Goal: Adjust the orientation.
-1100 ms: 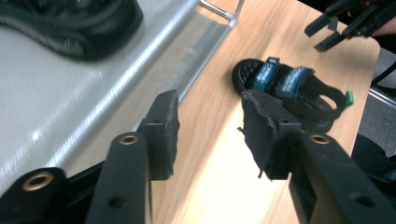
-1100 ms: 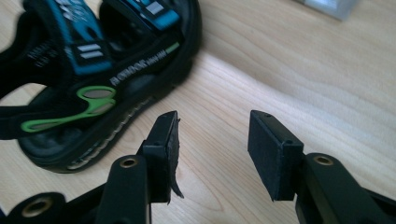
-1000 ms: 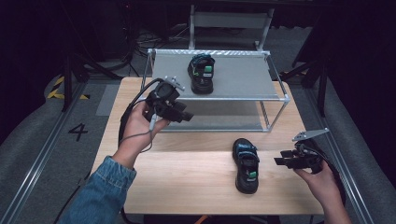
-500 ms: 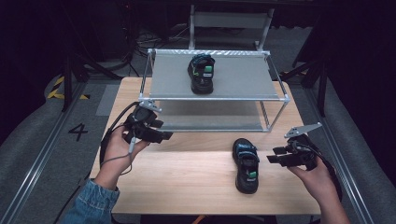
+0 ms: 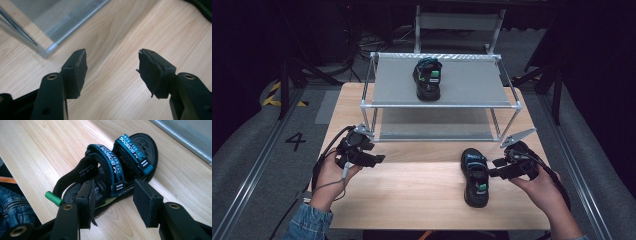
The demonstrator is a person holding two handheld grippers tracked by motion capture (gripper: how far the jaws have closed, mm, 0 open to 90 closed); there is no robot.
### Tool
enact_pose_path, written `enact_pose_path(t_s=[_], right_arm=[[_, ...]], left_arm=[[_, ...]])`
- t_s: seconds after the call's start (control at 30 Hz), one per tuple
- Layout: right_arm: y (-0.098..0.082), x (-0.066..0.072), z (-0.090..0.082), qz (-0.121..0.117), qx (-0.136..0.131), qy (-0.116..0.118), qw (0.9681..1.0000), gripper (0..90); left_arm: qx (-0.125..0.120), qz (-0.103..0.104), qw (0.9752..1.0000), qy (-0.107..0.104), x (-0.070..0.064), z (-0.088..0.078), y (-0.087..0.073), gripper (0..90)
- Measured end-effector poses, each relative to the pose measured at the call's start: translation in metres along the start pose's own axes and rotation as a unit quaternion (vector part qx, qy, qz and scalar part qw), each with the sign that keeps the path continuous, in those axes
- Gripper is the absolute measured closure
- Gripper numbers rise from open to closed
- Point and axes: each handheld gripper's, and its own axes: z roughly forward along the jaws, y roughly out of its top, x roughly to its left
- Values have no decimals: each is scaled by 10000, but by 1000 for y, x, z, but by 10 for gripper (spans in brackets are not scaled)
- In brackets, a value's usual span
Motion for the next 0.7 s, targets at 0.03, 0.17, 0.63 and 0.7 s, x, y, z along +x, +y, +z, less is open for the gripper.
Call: enact_pose_path(t_s=[0.03,0.17,0.63,0.7], right_arm=[[2,1,2,-13,27,24,10000,522],[8,0,9,-39,116,37,9999,521],[21,-2,49,-339,579,49,9977,579],[22,0,53,-451,680,49,9966,591]], left_arm=[[12,3,10000,-5,1,0,-1,398],[29,-39,10000,-32,5,1,-4,394],[233,-175,9995,-95,20,8,-13,375],[275,-152,9994,-130,22,11,-12,373]])
